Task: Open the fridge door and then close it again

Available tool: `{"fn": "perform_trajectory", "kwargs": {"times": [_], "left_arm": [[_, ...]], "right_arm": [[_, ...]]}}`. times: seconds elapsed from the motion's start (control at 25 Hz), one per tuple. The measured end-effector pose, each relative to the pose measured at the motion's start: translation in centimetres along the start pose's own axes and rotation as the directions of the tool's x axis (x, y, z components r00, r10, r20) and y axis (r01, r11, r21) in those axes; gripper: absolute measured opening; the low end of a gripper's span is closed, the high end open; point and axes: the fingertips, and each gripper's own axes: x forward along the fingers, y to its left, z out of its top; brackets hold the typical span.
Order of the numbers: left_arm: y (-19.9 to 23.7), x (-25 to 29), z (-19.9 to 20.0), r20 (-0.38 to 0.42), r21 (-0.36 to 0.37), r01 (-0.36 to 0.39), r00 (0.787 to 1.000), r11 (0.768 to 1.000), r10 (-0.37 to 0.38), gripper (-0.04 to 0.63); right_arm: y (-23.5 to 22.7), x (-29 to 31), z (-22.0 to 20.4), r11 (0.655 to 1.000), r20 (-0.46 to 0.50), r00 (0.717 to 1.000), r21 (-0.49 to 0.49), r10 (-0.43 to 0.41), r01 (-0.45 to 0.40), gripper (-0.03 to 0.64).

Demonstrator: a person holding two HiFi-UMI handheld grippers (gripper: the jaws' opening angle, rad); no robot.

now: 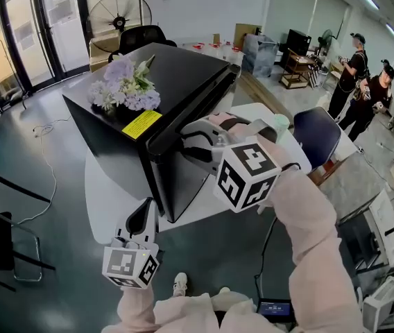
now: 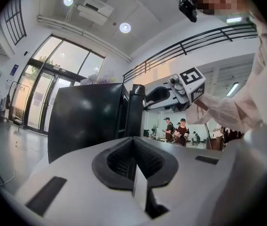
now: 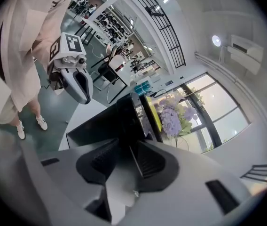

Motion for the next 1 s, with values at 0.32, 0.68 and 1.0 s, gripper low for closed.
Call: {"fn": "perform_trajectory", "kwargs": {"times": [0.32,0.68,1.0], "left_arm": [[-1.1,0.3,-1.4,-0.03,-0.013,-0.004,1.0,1.0,0.003,0.011],[-5.4,1.1,-1.2,-0.032,0.008,0.02,0.999,1.0,-0.02,0.011],[-10.2,1.0,-2.3,-0.042,0.012,0.017,0.999,1.0,-0.016,0.011]], "right_arm": [[2.2,-4.0,-1.5,1.0,0.008,1.0,-0.017,0.019,-0.018,0.133],[3.4,-6.9,-3.4,0.999,0.007,1.0,-0.036,0.027,-0.027,0.137],[4.8,-9.5,-5.7,0.995,0.007,0.998,-0.076,0.064,-0.063,0.141]]}}
